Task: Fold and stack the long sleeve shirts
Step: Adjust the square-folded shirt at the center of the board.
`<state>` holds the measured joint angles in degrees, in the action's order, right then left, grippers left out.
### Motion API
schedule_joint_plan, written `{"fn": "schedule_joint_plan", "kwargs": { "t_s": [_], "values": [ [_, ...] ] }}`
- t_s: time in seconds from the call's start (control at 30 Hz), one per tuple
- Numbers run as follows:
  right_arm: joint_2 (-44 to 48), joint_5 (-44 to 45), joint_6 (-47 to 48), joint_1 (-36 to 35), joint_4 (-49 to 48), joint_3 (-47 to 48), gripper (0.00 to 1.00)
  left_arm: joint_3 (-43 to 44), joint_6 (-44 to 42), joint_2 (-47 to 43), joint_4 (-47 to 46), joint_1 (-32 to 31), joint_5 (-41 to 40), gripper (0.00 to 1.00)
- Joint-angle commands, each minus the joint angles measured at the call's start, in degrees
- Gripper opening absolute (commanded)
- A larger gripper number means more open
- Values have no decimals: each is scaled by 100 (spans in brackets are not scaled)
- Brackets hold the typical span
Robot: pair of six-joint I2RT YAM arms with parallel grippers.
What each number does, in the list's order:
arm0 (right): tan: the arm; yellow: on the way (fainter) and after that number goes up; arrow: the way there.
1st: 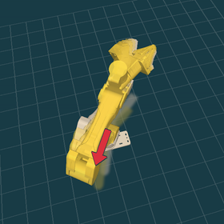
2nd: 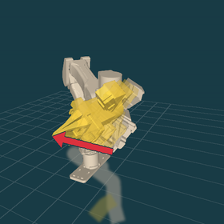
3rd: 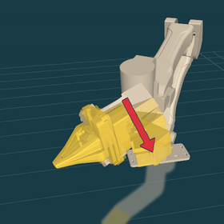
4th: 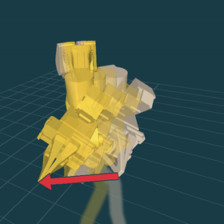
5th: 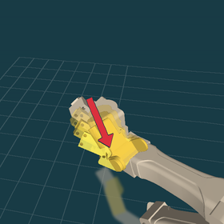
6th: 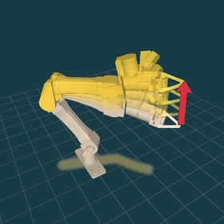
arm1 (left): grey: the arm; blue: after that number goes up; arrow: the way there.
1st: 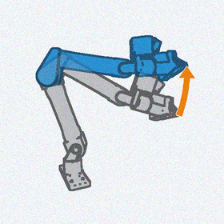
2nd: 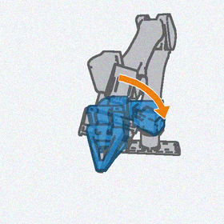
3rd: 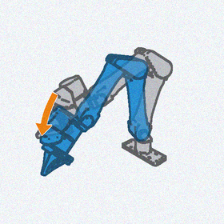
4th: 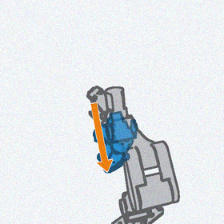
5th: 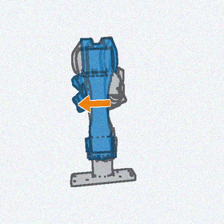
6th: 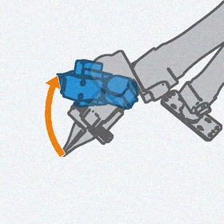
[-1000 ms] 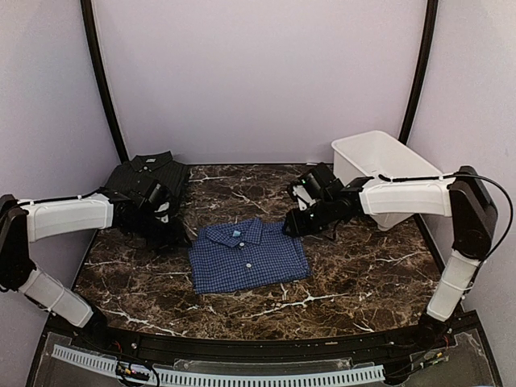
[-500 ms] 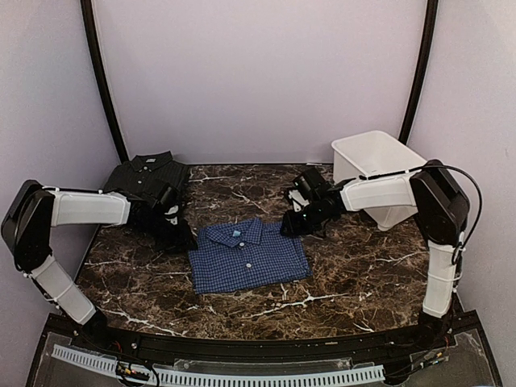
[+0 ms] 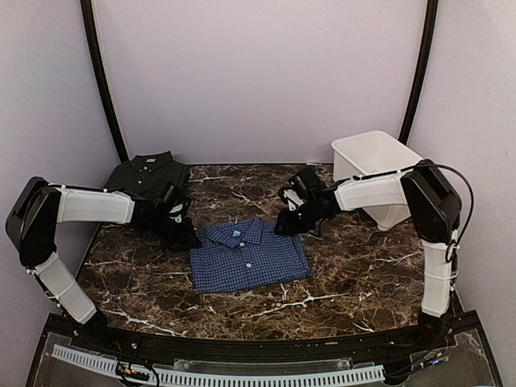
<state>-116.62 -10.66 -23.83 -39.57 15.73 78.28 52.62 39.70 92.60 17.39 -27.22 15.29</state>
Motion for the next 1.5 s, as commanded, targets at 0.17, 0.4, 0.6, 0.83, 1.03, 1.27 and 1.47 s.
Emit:
{"fn": "schedule_joint_plan", "kwargs": {
  "t_s": [0.17, 0.4, 0.6, 0.83, 1.03, 1.27, 1.47],
  "values": [
    [-20, -153, 11, 20, -169, 163, 17, 323, -172, 142, -248, 24, 332, 5],
    [458, -83, 10, 11, -108, 8, 0, 529, -517, 94, -249, 24, 494, 0],
    [794, -38, -4, -14, -55, -164, 0, 668, -735, 58, -348, 24, 763, 0],
    [1205, 317, -57, -36, -23, -430, 0, 945, -841, 239, -526, 16, 1018, 0],
    [1058, 469, -99, 32, -101, -637, 0, 1206, -799, 759, -563, 44, 811, 0],
    [379, 343, -95, 319, -285, -493, 4, 1381, -643, 1439, -364, 123, 50, 2],
    [321, 595, -6, 369, 51, -188, 24, 1661, -648, 1402, 58, 191, -629, 23]
  ]
}}
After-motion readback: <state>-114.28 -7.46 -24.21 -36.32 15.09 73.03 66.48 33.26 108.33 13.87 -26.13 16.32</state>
